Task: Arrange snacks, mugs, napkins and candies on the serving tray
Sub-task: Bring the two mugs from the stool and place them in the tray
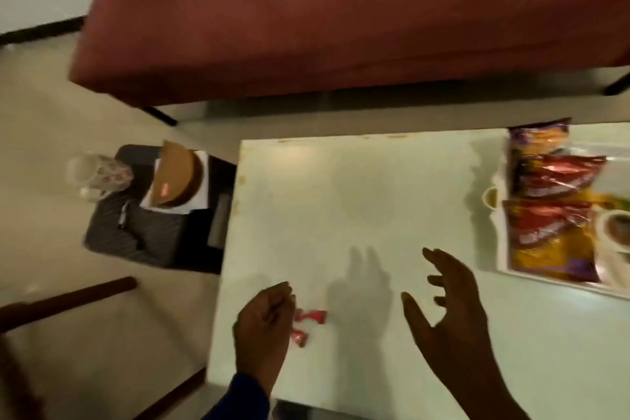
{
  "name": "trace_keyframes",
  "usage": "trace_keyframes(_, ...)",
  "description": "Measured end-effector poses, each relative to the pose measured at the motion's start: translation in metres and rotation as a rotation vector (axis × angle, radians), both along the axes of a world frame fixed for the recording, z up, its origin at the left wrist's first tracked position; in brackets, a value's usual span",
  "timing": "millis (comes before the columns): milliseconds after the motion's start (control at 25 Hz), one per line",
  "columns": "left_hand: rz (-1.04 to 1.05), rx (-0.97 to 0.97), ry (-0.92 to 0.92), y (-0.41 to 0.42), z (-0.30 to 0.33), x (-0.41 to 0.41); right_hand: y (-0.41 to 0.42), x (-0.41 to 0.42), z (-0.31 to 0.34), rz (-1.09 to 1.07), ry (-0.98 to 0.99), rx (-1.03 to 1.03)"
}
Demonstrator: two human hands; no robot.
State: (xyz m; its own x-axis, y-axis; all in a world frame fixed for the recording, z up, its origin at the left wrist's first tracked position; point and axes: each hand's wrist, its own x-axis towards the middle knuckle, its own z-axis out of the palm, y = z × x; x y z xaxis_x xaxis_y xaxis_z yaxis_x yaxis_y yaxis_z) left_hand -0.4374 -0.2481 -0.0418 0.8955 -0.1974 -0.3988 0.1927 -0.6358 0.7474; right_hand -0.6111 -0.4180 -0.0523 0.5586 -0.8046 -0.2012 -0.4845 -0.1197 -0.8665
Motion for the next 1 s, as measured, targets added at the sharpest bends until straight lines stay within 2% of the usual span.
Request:
trace_keyframes(120,0.034,0.214,-0.074,0.083,0.009,0.073,0.052,0.089,0.013,0.080,-0.051,0.089)
trace_keyframes(200,0.047,0.271,-0.114,0.121,0.021,0.111,0.083,0.139,0.019,0.129,-0.057,0.146)
trace_keyframes(400,0.058,0.254,-0.395,0.192,0.055,0.245,0.173,0.272,0.030,0.213,-0.075,0.269)
trace_keyframes(480,0.017,0.203,-0.449,0.209,0.067,0.314,0.205,0.319,0.032,0.242,-0.066,0.289)
trace_keyframes(560,-0.140,0.230,-0.450,0.220,0.077,0.379,0.230,0.362,0.032,0.269,-0.064,0.314)
trace_keyframes(640,-0.357,0.350,-0.428,0.227,0.078,0.438,0.249,0.403,0.029,0.275,-0.069,0.301)
trace_keyframes(720,-0.508,0.417,-0.339,0.221,0.073,0.485,0.260,0.443,0.025,0.243,-0.056,0.275)
trace_keyframes(840,-0.624,0.403,-0.178,0.195,0.058,0.533,0.269,0.498,0.019,0.208,-0.030,0.306)
trace_keyframes(1000,-0.975,0.441,-0.287,0.168,0.035,0.562,0.280,0.558,0.008,0.245,0.007,0.520)
